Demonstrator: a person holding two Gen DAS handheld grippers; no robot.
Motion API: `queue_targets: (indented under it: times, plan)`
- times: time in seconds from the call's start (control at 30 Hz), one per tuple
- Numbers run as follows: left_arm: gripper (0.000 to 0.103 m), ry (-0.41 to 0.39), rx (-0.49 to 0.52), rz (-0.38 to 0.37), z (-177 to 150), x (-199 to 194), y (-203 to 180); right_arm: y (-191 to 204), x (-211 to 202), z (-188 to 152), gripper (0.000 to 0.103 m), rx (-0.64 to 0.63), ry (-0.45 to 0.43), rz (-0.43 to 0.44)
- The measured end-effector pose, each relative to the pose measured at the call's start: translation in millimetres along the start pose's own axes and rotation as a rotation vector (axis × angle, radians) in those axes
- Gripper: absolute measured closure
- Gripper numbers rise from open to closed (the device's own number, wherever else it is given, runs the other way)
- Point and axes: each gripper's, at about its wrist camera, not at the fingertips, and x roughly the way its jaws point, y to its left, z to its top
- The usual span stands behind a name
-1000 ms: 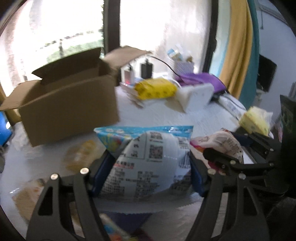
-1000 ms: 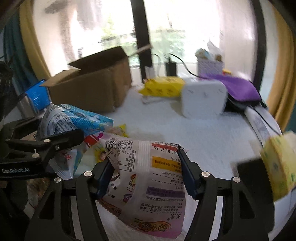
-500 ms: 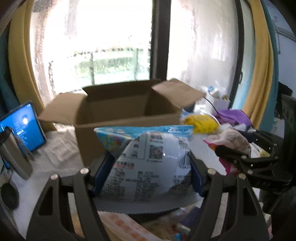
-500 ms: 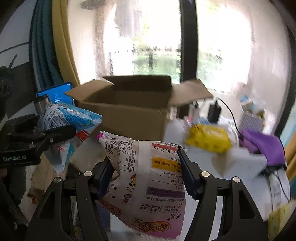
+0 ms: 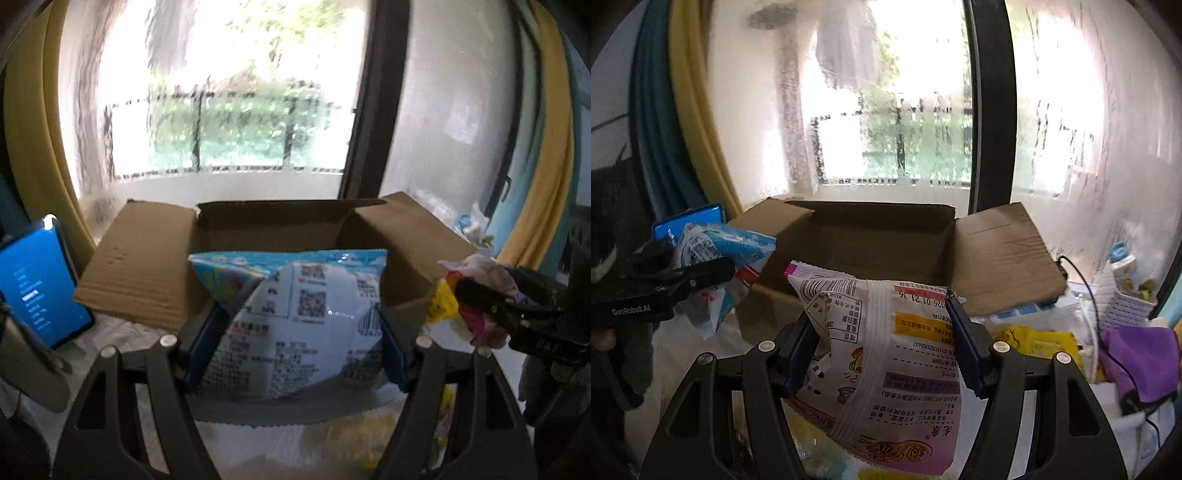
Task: Organize snacks
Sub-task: 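Lower both bags into the cardboard box and open both grippers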
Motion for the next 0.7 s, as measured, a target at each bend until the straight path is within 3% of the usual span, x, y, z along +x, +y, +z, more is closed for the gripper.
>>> queue_targets:
  times: [0.17,0.53,0.6,0.7]
  plan:
    - [0.027,0.051,-0.054,0.005,11.9,34.1,21.8,-9.4,35.6,24.2,0.034,0.033,0.02,-0.011]
    - [0.025,0.135,0.022,0.02,25.8,76.9,17.1,-18.9,91.9,50.0,0.033,0.076,0.075,-0.009]
    - [0.02,0.125,0.019,0.046,27.1,78.6,13.2,-16.3,94.2,50.8,0.012,0.054,0.055,-0.01]
    - [0.013,0.104,-0.006,0.06,31.3,77.1,13.0,-10.4,88.9,49.9,0.008,-0.001,0.003,-0.037]
